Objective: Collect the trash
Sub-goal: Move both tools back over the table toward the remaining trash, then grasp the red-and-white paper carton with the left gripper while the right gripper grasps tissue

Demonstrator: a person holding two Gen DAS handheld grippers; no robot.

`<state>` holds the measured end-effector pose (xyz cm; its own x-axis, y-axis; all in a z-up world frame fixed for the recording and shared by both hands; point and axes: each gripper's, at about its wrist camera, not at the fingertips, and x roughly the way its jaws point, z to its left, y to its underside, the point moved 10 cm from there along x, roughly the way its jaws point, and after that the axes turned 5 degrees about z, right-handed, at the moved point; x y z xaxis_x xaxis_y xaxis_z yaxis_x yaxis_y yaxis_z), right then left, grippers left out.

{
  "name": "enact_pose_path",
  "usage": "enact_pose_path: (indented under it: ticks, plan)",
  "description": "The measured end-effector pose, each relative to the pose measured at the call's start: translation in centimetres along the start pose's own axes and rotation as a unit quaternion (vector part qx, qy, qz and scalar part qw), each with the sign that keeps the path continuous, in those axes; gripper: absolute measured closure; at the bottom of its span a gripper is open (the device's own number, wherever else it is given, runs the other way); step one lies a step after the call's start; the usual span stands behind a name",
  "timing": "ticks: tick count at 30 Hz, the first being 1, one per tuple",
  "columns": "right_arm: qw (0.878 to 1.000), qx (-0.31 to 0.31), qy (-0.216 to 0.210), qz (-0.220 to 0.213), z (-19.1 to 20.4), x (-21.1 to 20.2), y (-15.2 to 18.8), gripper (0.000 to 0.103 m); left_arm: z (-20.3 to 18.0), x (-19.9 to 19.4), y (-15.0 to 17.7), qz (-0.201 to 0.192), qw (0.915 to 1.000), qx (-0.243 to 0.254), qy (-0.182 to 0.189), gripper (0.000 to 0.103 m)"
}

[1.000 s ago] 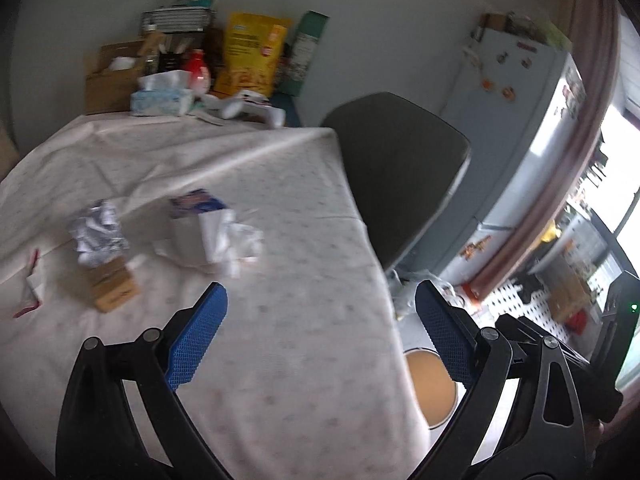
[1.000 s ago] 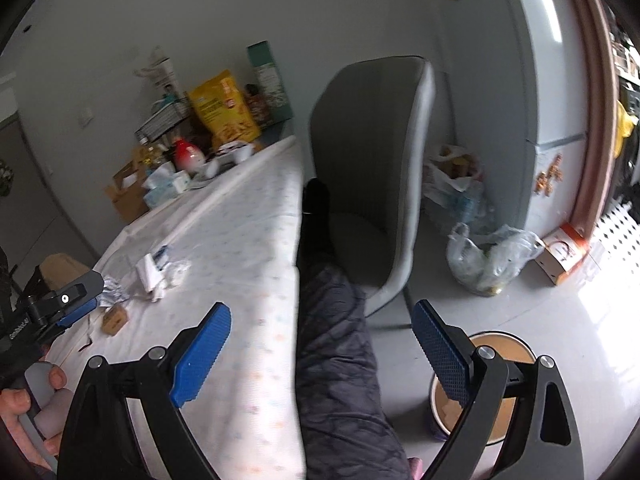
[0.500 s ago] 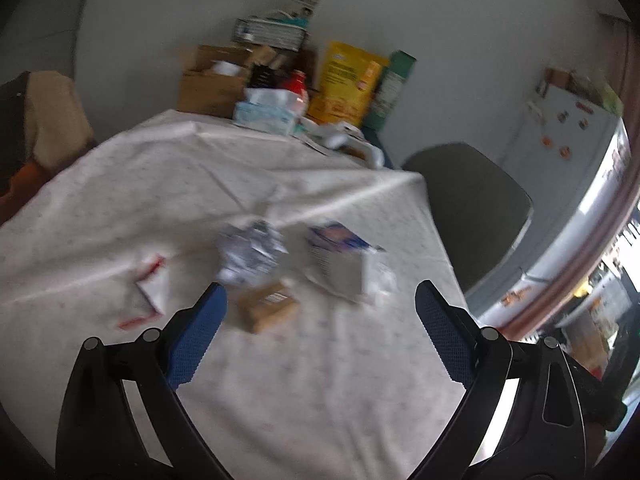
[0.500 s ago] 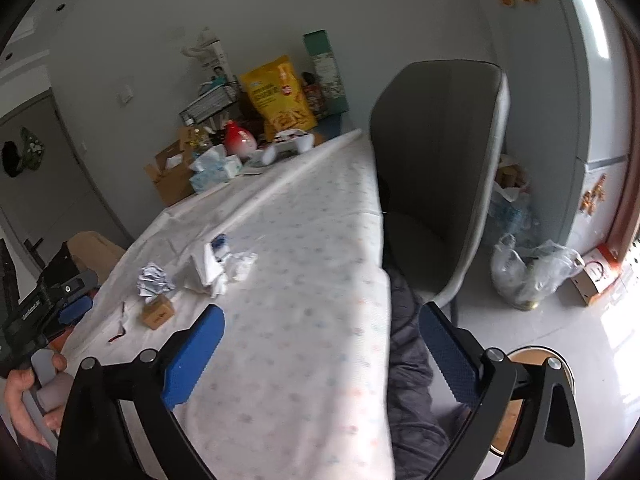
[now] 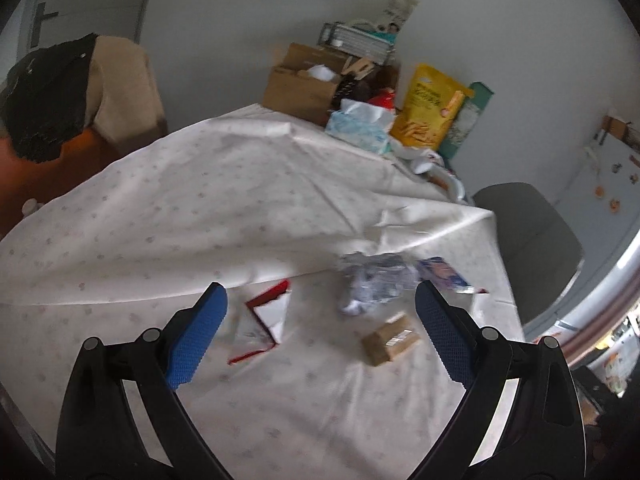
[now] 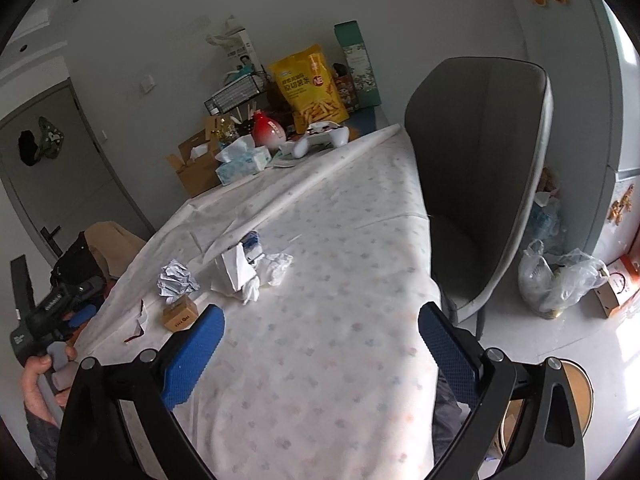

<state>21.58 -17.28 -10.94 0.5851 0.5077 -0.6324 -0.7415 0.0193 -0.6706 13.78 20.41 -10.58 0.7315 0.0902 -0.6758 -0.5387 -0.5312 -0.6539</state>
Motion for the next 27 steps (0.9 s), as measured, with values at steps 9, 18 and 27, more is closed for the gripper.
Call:
enact_pose_path:
  ticks: [9,18,27]
  plan:
    - [1.000,-0.015,-0.011,0.020,1.6,2.8,-0.1,0.010,3.5,5.5,2.2,0.052,0.9968,-0.008,-0.060,0.018]
    - [0.999,-0.022,-0.011,0.029,2.7,4.3,-0.2,0.010,4.1,8.2,2.3,0.073,0.9904,0.026,-0.115,0.032]
    - [0.997,-0.068,-0.018,0.043,6.1,6.5,-1.1,0.020,4.0,7.9,1.9,0.078,0.9918,0.017,-0.100,0.079]
